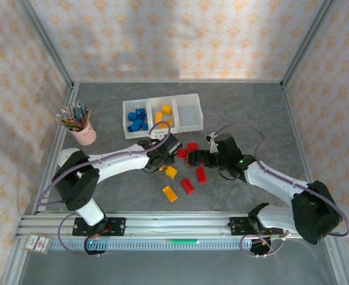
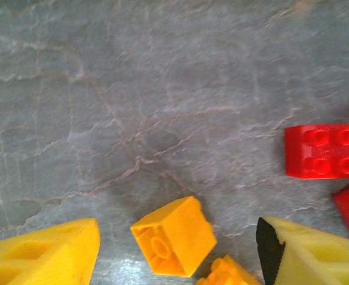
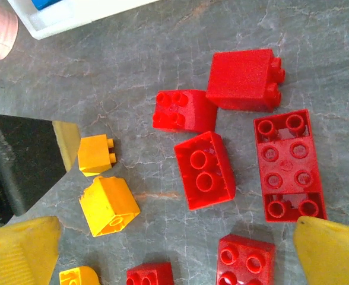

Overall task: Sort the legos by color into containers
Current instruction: Pick up the lego from the center of the table.

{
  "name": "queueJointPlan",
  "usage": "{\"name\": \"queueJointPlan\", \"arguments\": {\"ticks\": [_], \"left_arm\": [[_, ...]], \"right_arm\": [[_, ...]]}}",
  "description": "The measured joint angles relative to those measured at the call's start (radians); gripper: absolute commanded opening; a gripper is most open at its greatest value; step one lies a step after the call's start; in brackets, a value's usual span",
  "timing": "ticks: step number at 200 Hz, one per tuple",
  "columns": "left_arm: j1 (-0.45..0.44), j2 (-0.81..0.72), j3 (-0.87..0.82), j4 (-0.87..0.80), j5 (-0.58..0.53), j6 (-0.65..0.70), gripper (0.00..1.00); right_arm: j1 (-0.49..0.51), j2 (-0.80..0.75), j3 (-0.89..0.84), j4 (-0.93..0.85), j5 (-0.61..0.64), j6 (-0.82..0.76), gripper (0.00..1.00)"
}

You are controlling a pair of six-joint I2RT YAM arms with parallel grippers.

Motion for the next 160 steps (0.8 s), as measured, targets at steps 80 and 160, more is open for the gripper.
{"name": "queueJointPlan", "arguments": {"ticks": [80,160], "left_arm": [[0.000,0.103,-0.026,0.077,0.040,-0.135,0.70],[0.000,0.135,-0.032,0.094,0.029,-0.209,0.47]], "right_arm": [[0.000,0.000,-0.023,0.002,-0.002,0.000,1.00],[0.000,0.015,-0.023,0.010,-0.003,0.000,1.00]]}}
